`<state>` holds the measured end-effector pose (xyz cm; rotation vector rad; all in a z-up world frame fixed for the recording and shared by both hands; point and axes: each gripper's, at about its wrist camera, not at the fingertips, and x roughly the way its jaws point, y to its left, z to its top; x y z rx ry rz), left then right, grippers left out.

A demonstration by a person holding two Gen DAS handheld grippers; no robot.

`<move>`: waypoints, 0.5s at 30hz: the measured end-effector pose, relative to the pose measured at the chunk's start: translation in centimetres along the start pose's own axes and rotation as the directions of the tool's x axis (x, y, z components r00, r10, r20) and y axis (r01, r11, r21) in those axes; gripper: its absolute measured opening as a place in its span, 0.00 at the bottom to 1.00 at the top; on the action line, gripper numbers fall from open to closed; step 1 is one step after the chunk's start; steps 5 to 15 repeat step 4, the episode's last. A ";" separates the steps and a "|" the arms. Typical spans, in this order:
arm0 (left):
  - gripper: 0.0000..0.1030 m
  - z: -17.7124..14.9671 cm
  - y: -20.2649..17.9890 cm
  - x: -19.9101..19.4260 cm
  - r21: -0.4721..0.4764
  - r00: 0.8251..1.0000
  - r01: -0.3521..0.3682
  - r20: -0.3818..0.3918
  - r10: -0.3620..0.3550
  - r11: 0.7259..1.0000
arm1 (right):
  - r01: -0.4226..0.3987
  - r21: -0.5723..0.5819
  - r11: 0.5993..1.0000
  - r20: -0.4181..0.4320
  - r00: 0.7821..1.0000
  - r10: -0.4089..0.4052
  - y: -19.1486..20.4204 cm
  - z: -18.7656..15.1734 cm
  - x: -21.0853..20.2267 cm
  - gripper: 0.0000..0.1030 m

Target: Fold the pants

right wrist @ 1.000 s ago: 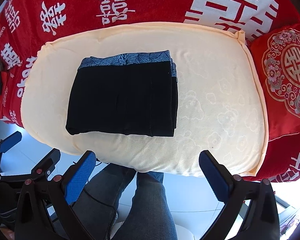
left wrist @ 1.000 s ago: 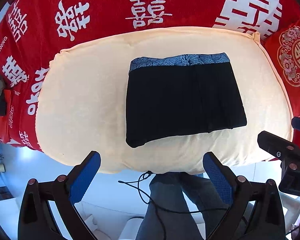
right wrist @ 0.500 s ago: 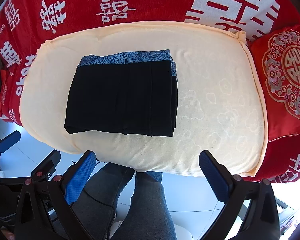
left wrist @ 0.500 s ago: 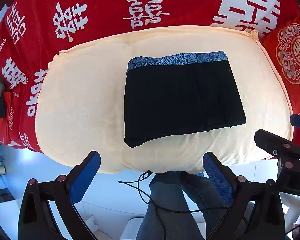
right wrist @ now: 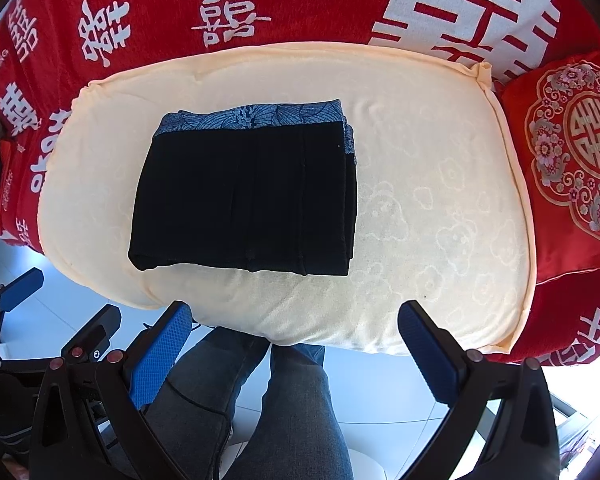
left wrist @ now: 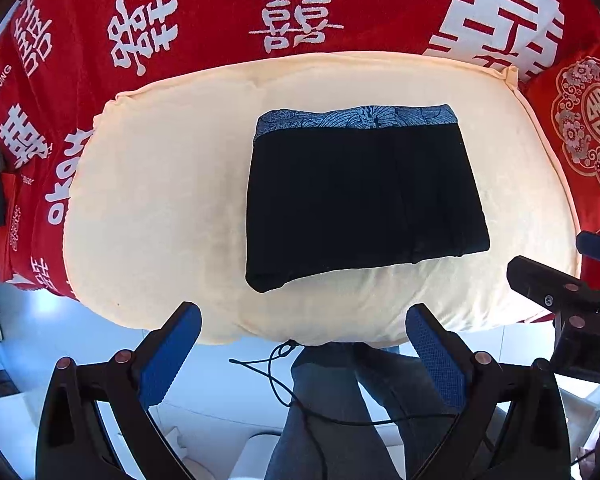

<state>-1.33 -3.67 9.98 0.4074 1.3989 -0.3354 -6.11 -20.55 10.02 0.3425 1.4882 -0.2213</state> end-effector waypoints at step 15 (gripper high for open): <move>1.00 0.0 0.1 0.0 -0.006 1.000 0.016 -0.002 -0.016 1.000 | 0.000 0.003 1.000 -0.005 1.000 0.000 -0.2 0.2 0.1 1.00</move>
